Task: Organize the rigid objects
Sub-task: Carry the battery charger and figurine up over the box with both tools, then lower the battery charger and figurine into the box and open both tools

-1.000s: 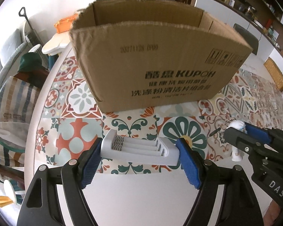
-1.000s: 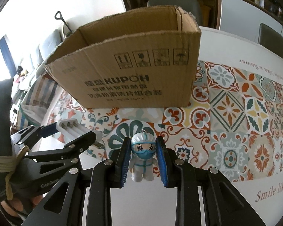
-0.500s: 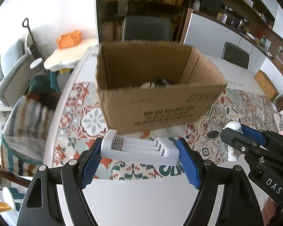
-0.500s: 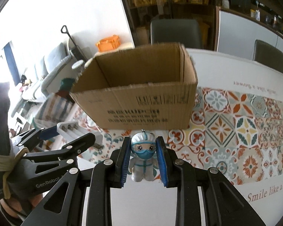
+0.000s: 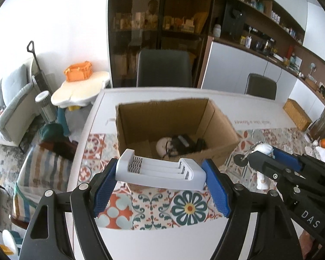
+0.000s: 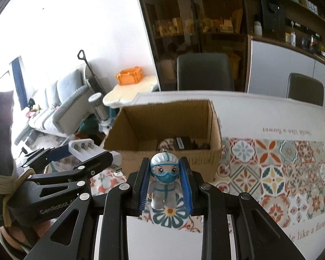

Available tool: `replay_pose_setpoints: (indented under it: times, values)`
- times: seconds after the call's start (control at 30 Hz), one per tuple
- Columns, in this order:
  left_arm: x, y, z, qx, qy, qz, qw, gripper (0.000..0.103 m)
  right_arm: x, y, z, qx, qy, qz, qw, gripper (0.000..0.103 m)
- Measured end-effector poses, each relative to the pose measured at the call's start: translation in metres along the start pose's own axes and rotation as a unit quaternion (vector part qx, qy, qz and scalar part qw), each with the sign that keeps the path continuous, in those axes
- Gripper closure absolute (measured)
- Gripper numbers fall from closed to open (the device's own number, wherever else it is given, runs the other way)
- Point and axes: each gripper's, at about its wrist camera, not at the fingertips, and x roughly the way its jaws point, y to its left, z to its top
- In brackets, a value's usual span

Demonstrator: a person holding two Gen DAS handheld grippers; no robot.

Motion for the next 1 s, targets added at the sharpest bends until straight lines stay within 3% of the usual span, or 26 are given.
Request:
replay_pose_setpoints:
  times: [0.5, 1.0]
  values:
    - [-0.005, 0.000, 0.052, 0.012, -0.037, 0.013, 0.9992, 0.025, -0.003, 0.005, 0.051, -0.024, -0.043, 0.000, 0.999, 0.076]
    - [0.057, 0.005, 0.081, 0.016, 0.018, 0.023, 0.9995, 0.025, 0.066, -0.018, 0.081, -0.014, 0.010, -0.004, 1.000, 0.076]
